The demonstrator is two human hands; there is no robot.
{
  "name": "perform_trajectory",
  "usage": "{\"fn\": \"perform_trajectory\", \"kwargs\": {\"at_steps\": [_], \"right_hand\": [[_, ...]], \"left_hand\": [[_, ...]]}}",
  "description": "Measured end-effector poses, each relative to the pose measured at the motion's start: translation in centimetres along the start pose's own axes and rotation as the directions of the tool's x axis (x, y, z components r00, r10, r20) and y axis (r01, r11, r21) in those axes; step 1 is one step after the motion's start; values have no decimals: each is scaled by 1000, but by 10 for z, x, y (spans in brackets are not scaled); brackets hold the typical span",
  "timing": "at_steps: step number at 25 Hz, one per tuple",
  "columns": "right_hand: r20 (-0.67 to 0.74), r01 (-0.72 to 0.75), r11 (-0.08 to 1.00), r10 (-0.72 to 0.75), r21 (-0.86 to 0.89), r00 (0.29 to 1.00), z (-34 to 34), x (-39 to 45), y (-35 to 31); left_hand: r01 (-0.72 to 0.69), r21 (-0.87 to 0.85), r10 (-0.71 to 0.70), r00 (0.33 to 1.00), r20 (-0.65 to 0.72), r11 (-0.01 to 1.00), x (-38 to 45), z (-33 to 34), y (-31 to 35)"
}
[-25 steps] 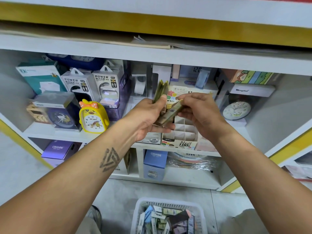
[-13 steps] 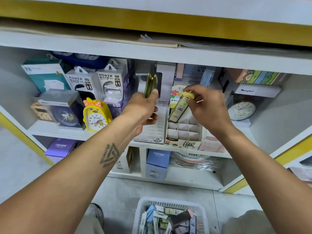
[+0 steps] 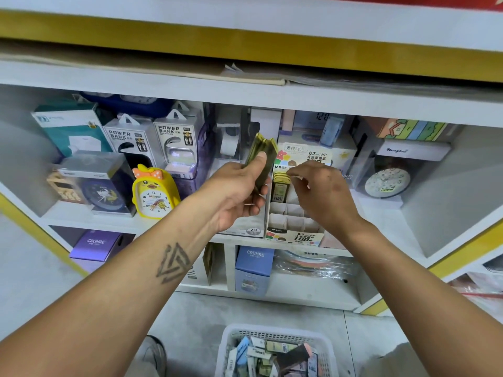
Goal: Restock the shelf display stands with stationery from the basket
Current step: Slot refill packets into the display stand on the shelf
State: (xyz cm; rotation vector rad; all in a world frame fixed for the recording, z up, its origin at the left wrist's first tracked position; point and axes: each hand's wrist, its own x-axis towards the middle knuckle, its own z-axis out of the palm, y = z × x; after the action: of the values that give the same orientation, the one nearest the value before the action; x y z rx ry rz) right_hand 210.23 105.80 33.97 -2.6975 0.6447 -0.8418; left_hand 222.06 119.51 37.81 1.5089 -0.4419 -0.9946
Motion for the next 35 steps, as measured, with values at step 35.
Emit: {"fn": "perform_trajectory", "kwargs": {"at_steps": [35], "right_hand": [[90, 2, 993, -12, 116, 996, 2, -7, -2]], "left_hand": [[23, 40, -22, 1000, -7, 999, -4, -1, 2]]}}
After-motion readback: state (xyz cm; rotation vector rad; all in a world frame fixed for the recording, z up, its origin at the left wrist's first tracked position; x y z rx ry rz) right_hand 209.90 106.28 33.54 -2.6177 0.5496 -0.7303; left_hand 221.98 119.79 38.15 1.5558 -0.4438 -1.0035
